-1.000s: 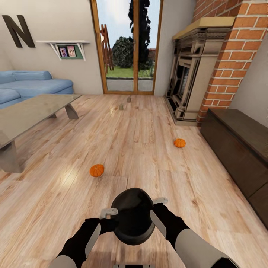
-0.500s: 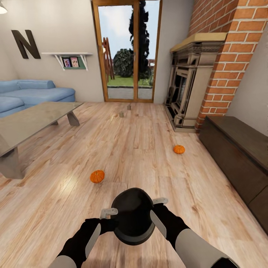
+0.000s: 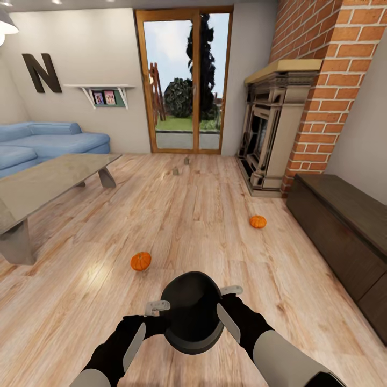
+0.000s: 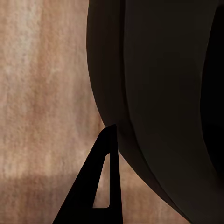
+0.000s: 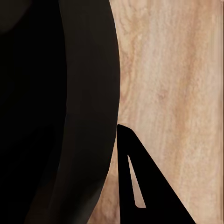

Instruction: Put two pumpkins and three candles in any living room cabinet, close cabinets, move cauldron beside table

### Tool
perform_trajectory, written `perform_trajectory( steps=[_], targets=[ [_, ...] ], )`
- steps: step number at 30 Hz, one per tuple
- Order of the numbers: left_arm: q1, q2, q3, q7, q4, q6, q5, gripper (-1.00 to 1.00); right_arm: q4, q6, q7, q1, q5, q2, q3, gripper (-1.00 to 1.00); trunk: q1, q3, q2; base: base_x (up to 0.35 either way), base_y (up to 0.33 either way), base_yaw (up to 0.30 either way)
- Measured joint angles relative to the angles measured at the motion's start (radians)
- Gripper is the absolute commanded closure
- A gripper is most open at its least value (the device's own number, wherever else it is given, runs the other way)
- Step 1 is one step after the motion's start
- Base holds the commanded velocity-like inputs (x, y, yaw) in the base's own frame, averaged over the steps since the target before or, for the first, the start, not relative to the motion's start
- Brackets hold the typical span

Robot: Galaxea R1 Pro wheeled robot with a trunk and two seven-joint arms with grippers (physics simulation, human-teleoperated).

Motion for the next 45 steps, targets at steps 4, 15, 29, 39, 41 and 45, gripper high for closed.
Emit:
perform_trajectory(
  steps=[4,15,29,39,41,45],
  targets=[
    [0.000,0.000,0.000,0.000,0.000,0.000,0.000,1.00,0.000,0.000,0.000,0.000,0.000,0.000,0.000,1.00,-0.015,0.013,0.028,0.000,0.000,0.000],
    [0.000,0.000,0.000,0.000,0.000,0.000,0.000,1.00,0.000,0.000,0.000,0.000,0.000,0.000,0.001,1.00,-0.058,0.047,0.105,0.000,0.000,0.000],
    [0.000,0.000,0.000,0.000,0.000,0.000,0.000,1.00,0.000,0.000,0.000,0.000,0.000,0.000,0.001,1.00,-0.111,0.091,0.203,0.000,0.000,0.000],
    [0.000,0.000,0.000,0.000,0.000,0.000,0.000,1.00,0.001,0.000,0.002,0.000,0.002,0.000,0.000,1.00,-0.134,0.110,0.245,0.000,0.000,0.000],
    [0.000,0.000,0.000,0.000,0.000,0.000,0.000,1.00,0.001,0.000,0.003,0.000,0.002,0.000,0.000,1.00,-0.134,0.110,0.245,0.000,0.000,0.000],
    [0.000,0.000,0.000,0.000,0.000,0.000,0.000,1.00,0.001,0.000,0.003,0.000,0.002,0.000,0.000,1.00,-0.134,0.110,0.245,-0.025,0.000,0.000]
  ],
)
